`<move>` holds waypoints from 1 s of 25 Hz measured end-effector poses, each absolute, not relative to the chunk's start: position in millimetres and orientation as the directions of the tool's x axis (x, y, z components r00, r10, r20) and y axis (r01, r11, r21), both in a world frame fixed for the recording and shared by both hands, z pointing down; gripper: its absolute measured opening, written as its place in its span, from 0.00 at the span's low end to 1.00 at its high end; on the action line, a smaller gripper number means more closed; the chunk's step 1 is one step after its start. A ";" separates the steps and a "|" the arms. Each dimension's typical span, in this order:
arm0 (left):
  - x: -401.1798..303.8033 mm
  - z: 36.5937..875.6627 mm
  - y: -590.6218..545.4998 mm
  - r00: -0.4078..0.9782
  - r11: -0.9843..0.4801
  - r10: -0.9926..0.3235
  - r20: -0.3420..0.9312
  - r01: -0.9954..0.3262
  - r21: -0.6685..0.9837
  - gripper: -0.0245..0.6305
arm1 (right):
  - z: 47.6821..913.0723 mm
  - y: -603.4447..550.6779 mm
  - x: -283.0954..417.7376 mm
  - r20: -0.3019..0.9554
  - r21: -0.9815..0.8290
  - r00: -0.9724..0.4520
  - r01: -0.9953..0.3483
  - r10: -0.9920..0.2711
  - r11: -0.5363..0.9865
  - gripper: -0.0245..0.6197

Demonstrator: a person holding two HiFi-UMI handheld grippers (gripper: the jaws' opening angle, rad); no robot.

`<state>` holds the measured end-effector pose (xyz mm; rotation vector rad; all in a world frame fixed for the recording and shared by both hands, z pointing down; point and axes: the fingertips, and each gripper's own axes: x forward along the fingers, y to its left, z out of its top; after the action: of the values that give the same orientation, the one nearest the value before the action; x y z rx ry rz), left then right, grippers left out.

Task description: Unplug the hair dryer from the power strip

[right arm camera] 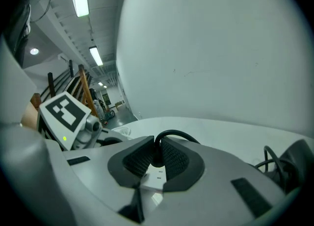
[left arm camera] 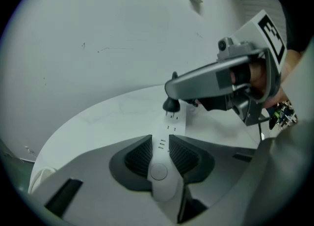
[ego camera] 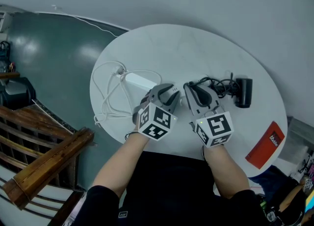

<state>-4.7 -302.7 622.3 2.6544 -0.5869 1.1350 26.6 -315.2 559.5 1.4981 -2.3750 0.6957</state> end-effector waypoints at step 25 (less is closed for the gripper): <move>-14.9 543.2 -299.2 0.739 -0.871 -0.384 0.553 -0.489 0.048 0.20 | 545.7 -208.6 37.8 0.446 -0.561 -0.483 -0.807 -0.754 0.185 0.14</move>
<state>-14.9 -299.2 543.2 2.7490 -0.6978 0.8118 37.8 -208.6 545.7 1.5601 -2.3643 1.1913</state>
